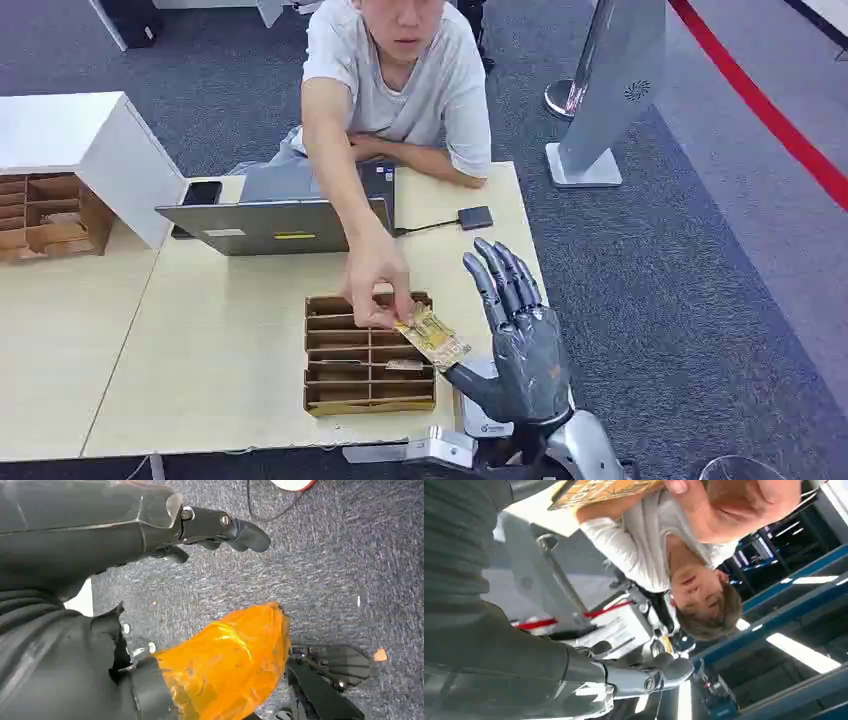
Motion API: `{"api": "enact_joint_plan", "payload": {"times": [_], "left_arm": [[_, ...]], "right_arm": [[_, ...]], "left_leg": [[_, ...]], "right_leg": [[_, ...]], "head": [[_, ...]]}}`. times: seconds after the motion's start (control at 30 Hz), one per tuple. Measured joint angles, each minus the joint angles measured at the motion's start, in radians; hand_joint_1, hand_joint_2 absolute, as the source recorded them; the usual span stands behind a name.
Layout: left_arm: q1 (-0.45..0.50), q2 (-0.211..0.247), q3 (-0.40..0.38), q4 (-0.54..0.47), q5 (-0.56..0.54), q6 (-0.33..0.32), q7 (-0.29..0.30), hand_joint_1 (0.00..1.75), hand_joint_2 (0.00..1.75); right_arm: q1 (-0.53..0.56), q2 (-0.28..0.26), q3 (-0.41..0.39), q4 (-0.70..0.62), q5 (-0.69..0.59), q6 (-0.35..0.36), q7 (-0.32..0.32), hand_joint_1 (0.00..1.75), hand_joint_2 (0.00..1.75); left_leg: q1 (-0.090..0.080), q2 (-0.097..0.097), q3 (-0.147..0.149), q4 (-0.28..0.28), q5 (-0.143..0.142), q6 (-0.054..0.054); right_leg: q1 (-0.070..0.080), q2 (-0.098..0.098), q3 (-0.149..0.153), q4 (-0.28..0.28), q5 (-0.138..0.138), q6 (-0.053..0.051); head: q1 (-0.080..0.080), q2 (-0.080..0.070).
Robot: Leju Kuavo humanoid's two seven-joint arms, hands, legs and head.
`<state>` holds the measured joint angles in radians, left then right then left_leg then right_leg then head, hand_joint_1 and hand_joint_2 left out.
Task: Pass the card to the sensor for recognition and then transmit it.
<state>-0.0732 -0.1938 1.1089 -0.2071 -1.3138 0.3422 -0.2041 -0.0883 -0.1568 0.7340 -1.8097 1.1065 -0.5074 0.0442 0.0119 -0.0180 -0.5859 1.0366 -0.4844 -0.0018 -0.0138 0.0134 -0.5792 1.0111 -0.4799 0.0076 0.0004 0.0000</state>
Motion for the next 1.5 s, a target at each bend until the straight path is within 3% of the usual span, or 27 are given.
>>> {"api": "enact_joint_plan", "payload": {"times": [0.4, 0.43, 0.47, 1.5], "left_arm": [[-0.001, 0.000, -0.016, 0.000, -0.003, -0.015, 0.013, 0.00, 0.00], [0.000, 0.000, -0.016, 0.000, -0.003, -0.017, 0.013, 0.00, 0.00], [0.000, 0.000, -0.016, 0.000, -0.003, -0.018, 0.013, 0.00, 0.00], [0.000, 0.000, -0.017, 0.000, 0.002, -0.020, 0.013, 0.00, 0.00]], "right_arm": [[-0.014, 0.034, 0.000, 0.038, 0.120, 0.004, 0.050, 0.00, 1.75], [-0.014, 0.035, 0.000, 0.039, 0.121, 0.004, 0.050, 0.17, 1.75], [-0.015, 0.037, 0.000, 0.040, 0.122, 0.004, 0.050, 1.73, 1.75], [-0.028, 0.042, 0.002, 0.047, 0.039, 0.039, 0.025, 1.75, 1.75]], "left_leg": [[0.000, 0.000, 0.000, 0.000, 0.000, 0.000], [0.000, 0.000, 0.000, 0.000, 0.000, 0.000], [0.000, 0.000, 0.000, 0.000, 0.000, 0.000], [0.000, 0.000, 0.000, 0.000, 0.000, 0.000]], "right_leg": [[0.000, 0.000, 0.000, 0.000, 0.000, 0.000], [0.000, 0.000, 0.000, 0.000, 0.000, 0.000], [0.000, 0.000, 0.000, 0.000, 0.000, 0.000], [0.000, 0.000, 0.000, 0.000, 0.000, 0.000]], "head": [[0.000, 0.000], [0.000, 0.000], [0.000, 0.000], [0.000, 0.000]]}}
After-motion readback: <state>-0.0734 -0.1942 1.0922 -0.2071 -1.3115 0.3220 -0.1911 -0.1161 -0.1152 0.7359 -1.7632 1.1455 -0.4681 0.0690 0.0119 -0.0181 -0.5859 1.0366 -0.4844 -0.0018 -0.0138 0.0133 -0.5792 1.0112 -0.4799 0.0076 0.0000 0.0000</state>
